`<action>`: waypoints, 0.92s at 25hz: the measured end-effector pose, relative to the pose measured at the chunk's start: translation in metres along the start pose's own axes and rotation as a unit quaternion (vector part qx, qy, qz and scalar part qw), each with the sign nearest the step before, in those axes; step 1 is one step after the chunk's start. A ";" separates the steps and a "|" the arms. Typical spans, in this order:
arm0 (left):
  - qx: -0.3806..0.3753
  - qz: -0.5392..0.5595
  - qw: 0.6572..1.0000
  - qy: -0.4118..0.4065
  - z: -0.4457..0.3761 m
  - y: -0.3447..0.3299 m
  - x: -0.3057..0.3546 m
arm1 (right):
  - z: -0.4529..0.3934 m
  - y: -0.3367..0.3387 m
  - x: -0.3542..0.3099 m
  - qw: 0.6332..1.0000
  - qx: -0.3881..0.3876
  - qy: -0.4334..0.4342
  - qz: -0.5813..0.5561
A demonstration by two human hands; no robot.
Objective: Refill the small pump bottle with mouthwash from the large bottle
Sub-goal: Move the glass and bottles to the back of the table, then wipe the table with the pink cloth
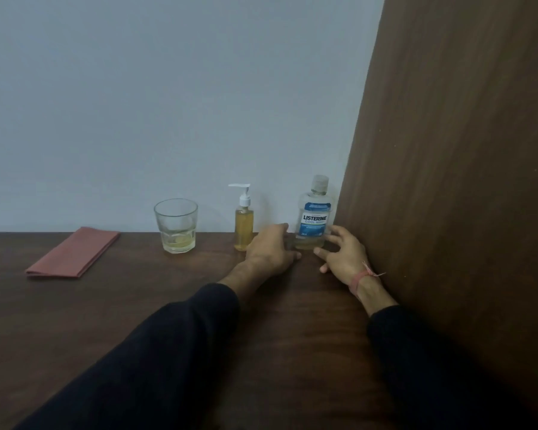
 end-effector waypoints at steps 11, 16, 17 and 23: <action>0.145 -0.198 0.965 0.088 0.151 0.212 -0.187 | 0.065 0.006 -0.015 1.000 -0.003 -0.001 0.022; 0.164 -0.161 0.941 0.248 0.172 0.238 -0.265 | 0.151 -0.025 -0.053 0.992 -0.113 0.031 -0.042; 0.174 -0.152 0.942 0.243 0.175 0.238 -0.263 | 0.169 -0.034 -0.062 0.988 -0.136 0.040 -0.054; 0.137 -0.062 0.973 0.176 0.214 0.208 -0.208 | 0.245 -0.066 -0.104 0.967 -0.248 0.027 -0.046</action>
Point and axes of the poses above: each hand's wrist, its own z-axis away from the middle knuckle, its own y-axis out of the back of the hand, x = y × z, the point moved 6 cm from there along -z, towards the middle knuckle, and after that the axes turned 3 degrees about y, right-handed, at the moved point
